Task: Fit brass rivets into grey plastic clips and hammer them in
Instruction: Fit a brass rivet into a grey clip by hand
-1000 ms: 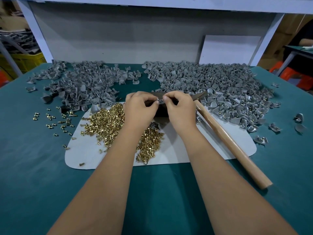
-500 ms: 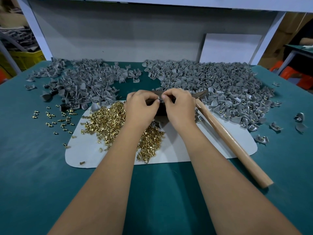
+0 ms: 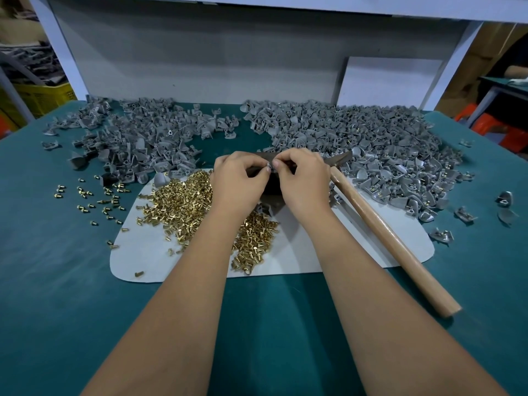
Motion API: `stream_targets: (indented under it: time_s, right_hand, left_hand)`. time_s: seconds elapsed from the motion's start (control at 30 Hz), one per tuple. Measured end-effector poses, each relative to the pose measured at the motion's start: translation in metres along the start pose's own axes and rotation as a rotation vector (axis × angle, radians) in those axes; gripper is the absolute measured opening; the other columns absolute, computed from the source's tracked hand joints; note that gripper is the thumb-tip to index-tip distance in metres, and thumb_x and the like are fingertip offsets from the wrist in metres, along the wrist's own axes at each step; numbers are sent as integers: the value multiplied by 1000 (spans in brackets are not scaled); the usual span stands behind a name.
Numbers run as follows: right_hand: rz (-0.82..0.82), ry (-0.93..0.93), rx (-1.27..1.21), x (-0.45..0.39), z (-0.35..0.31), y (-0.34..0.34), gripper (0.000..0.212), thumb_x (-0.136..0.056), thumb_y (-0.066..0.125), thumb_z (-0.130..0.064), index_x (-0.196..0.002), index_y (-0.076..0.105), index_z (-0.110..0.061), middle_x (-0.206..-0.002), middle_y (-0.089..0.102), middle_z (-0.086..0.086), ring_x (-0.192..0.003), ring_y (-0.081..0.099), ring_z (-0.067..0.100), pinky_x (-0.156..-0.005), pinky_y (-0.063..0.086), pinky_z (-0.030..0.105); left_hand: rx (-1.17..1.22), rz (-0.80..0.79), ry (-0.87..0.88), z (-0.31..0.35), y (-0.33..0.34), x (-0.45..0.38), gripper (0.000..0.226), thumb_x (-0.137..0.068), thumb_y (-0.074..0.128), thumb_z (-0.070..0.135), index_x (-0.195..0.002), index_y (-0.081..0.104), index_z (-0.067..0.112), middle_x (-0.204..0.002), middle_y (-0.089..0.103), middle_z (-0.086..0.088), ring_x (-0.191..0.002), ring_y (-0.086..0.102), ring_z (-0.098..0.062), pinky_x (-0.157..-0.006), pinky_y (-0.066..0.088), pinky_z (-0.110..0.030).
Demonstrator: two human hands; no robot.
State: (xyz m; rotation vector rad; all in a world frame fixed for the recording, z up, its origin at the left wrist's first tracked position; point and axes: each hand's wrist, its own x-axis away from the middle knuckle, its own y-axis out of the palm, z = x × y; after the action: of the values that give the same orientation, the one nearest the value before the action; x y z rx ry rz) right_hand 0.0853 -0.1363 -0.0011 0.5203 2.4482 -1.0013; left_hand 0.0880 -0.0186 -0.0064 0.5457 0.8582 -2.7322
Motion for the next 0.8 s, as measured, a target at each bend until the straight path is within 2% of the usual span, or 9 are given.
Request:
stream_targets:
  time_s: [0.17, 0.37, 0.8]
  right_hand:
    - [-11, 6, -8, -1, 0, -2, 9, -89, 62, -22, -84, 69, -24, -93, 65, -9, -100, 50, 16, -83, 28, 31]
    - [-14, 8, -1, -1, 0, -4, 9, -89, 62, -20, -85, 70, -21, -93, 67, -5, -98, 52, 19, -91, 38, 41]
    - [-19, 12, -37, 1, -2, -4, 9, -89, 62, -21, -83, 69, -21, -91, 66, -6, -98, 51, 18, -93, 38, 45]
  left_hand:
    - [-6, -1, 2, 0, 0, -1, 13, -88, 67, 26, -97, 76, 24, -111, 67, 5, -118, 44, -24, -103, 35, -38]
    - [11, -2, 6, 0, -1, -1, 12, -88, 68, 26, -96, 76, 25, -110, 66, 5, -118, 44, -24, -104, 33, -40]
    - [-8, -19, -2, -2, 1, -2, 12, -89, 66, 29, -97, 75, 28, -113, 65, 7, -118, 41, -24, -104, 34, -41]
